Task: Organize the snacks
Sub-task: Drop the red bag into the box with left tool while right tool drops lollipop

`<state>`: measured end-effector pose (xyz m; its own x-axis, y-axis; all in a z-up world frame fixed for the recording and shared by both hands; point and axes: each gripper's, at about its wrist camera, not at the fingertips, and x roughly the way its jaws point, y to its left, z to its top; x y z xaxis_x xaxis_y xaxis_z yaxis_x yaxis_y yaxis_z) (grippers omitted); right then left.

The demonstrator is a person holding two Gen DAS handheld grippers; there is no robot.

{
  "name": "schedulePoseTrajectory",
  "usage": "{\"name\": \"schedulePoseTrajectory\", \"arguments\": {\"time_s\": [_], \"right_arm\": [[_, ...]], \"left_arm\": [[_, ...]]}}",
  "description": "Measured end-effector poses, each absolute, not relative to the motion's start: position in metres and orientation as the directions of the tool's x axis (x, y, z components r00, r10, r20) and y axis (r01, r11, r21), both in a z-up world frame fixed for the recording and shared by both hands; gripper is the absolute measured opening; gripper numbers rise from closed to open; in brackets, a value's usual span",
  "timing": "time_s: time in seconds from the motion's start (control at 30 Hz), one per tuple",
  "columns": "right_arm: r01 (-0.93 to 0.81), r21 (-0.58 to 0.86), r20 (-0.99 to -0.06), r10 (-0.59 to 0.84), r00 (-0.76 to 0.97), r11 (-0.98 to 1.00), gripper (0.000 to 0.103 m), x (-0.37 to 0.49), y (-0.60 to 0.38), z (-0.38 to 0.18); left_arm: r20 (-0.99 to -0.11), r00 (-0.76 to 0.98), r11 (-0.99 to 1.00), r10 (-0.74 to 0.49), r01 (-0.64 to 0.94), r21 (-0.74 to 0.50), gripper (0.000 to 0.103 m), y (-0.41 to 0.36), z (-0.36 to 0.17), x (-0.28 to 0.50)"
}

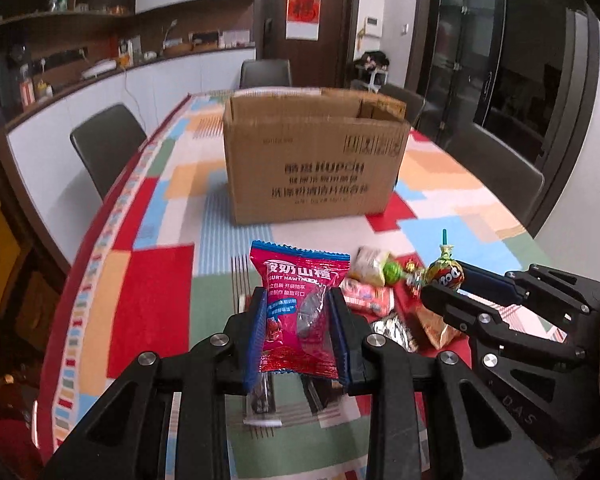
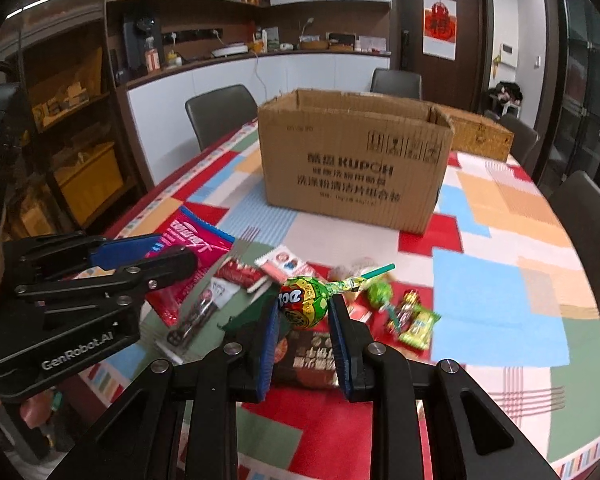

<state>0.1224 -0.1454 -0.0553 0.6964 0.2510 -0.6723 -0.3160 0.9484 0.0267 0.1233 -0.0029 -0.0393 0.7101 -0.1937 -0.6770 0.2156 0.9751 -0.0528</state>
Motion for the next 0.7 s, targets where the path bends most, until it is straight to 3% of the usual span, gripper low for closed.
{"name": "schedulePoseTrajectory", "arguments": {"time_s": [0.43,0.7], "right_arm": [[-0.308,0.017,-0.534,0.269,0.802,0.951,0.026,0.159,-0.158,-0.002],[-0.295,0.011,-0.465,0.266,0.844,0.955,0.026,0.2,-0.164,0.025]], "left_arm": [[-0.526,0.833,0.979,-0.173,0.205,0.003,0.03,-0.005,0.022,0.159],[-0.484,0.856,0.977,-0.182,0.213,0.01,0.03,-0.011,0.046,0.202]]}}
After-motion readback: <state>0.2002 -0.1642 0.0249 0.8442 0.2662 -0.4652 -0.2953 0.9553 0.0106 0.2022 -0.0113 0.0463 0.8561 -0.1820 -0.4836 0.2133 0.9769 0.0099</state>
